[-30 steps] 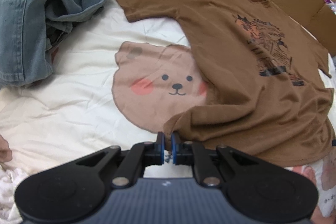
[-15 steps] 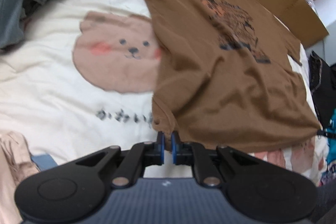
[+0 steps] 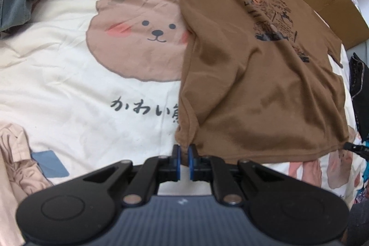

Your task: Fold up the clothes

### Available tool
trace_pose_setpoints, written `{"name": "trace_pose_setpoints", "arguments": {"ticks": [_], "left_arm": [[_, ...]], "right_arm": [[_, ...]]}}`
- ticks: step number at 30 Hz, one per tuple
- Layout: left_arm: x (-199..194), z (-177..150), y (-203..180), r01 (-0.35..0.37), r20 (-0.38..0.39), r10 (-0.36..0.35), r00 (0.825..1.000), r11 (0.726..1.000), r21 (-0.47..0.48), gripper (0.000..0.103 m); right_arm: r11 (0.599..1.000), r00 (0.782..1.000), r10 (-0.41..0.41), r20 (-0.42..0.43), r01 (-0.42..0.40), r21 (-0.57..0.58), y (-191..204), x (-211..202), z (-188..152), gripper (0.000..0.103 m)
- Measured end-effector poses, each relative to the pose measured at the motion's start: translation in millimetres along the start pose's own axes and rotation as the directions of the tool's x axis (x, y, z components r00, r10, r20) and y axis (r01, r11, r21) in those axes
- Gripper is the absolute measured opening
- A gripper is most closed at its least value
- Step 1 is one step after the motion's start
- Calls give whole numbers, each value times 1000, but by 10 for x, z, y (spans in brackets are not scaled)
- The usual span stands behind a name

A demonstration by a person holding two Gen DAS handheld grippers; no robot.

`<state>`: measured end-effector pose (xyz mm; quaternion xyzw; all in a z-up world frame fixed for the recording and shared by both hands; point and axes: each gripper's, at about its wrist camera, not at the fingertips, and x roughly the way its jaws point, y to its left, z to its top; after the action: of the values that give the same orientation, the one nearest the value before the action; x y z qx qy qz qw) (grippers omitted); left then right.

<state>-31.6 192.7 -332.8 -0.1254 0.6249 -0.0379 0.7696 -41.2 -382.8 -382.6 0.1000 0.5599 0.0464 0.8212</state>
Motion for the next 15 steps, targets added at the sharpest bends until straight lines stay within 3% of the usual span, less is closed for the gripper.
{"name": "trace_pose_setpoints", "arguments": {"ticks": [3, 6, 9, 15], "left_arm": [[-16, 14, -9, -7, 0, 7, 1000, 1000, 7, 7], [-29, 25, -2, -17, 0, 17, 1000, 1000, 11, 7], [-40, 31, 16, -26, 0, 26, 1000, 1000, 10, 7], [-82, 30, 31, -40, 5, 40, 999, 999, 12, 7]], "right_arm": [[999, 998, 13, 55, -14, 29, -86, -124, 34, 18], [998, 995, -25, 97, 19, 61, -173, -189, 70, 18], [996, 994, -62, 91, 56, 70, -225, -84, 81, 18], [998, 996, -39, 85, 34, 55, -110, 77, 50, 18]]}}
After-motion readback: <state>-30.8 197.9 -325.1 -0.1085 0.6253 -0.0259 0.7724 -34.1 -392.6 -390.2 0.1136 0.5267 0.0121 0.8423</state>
